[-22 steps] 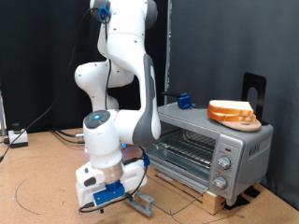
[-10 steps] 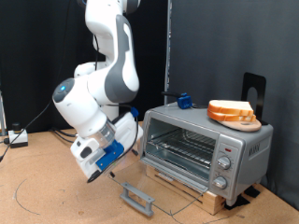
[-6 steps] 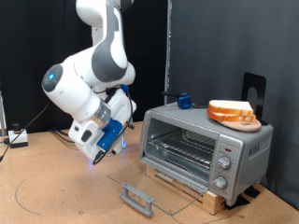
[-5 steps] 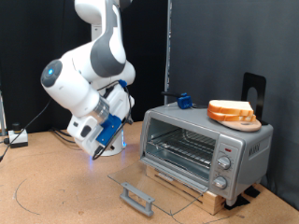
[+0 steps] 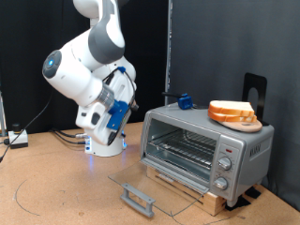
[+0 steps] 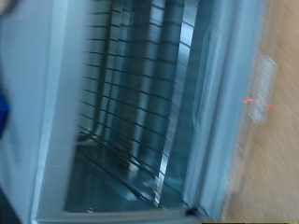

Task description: Make a piece of toast with the oven

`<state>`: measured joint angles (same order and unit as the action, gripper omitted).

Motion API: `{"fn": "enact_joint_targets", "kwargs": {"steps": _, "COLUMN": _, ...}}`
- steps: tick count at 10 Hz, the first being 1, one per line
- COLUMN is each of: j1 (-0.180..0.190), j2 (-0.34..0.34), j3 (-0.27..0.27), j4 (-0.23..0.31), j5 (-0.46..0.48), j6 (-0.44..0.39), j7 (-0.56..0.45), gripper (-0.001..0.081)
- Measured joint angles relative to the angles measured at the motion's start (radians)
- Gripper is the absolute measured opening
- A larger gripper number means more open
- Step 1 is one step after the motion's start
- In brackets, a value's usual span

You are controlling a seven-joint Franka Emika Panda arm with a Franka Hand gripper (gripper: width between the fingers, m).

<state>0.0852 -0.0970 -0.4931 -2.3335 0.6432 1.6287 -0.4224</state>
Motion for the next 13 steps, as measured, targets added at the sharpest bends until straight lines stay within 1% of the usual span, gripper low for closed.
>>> {"fn": "enact_joint_targets", "kwargs": {"steps": 2, "j1": 0.009, "j2": -0.044, "j3": 0.016, "j4": 0.008, "j5": -0.009, "j6": -0.095, "j7": -0.118, "gripper": 0.0807}}
{"fn": "enact_joint_targets", "kwargs": {"steps": 3, "j1": 0.016, "j2": -0.072, "j3": 0.029, "j4": 0.008, "j5": -0.029, "j6": -0.109, "j7": -0.181, "gripper": 0.0807}}
{"fn": "enact_joint_targets", "kwargs": {"steps": 5, "j1": 0.027, "j2": -0.144, "j3": 0.075, "j4": 0.003, "j5": -0.140, "j6": -0.092, "j7": -0.291, "gripper": 0.0807}}
{"fn": "enact_joint_targets", "kwargs": {"steps": 6, "j1": 0.029, "j2": -0.196, "j3": 0.099, "j4": -0.025, "j5": -0.190, "j6": -0.051, "j7": -0.325, "gripper": 0.0807}}
{"fn": "enact_joint_targets", "kwargs": {"steps": 7, "j1": 0.028, "j2": -0.190, "j3": 0.095, "j4": -0.025, "j5": -0.164, "j6": -0.068, "j7": -0.306, "gripper": 0.0807}}
{"fn": "enact_joint_targets", "kwargs": {"steps": 8, "j1": 0.029, "j2": -0.191, "j3": 0.095, "j4": -0.027, "j5": -0.122, "j6": -0.068, "j7": -0.312, "gripper": 0.0807}}
{"fn": "enact_joint_targets", "kwargs": {"steps": 9, "j1": 0.032, "j2": -0.211, "j3": 0.107, "j4": -0.035, "j5": -0.082, "j6": -0.045, "j7": -0.337, "gripper": 0.0807}}
{"fn": "enact_joint_targets", "kwargs": {"steps": 10, "j1": 0.038, "j2": -0.250, "j3": 0.125, "j4": -0.055, "j5": -0.053, "j6": -0.007, "j7": -0.374, "gripper": 0.0807}}
{"fn": "enact_joint_targets", "kwargs": {"steps": 11, "j1": 0.044, "j2": -0.293, "j3": 0.139, "j4": -0.076, "j5": -0.041, "j6": 0.011, "j7": -0.422, "gripper": 0.0807}}
{"fn": "enact_joint_targets", "kwargs": {"steps": 13, "j1": 0.063, "j2": -0.368, "j3": 0.156, "j4": -0.104, "j5": -0.041, "j6": -0.009, "j7": -0.501, "gripper": 0.0807}}
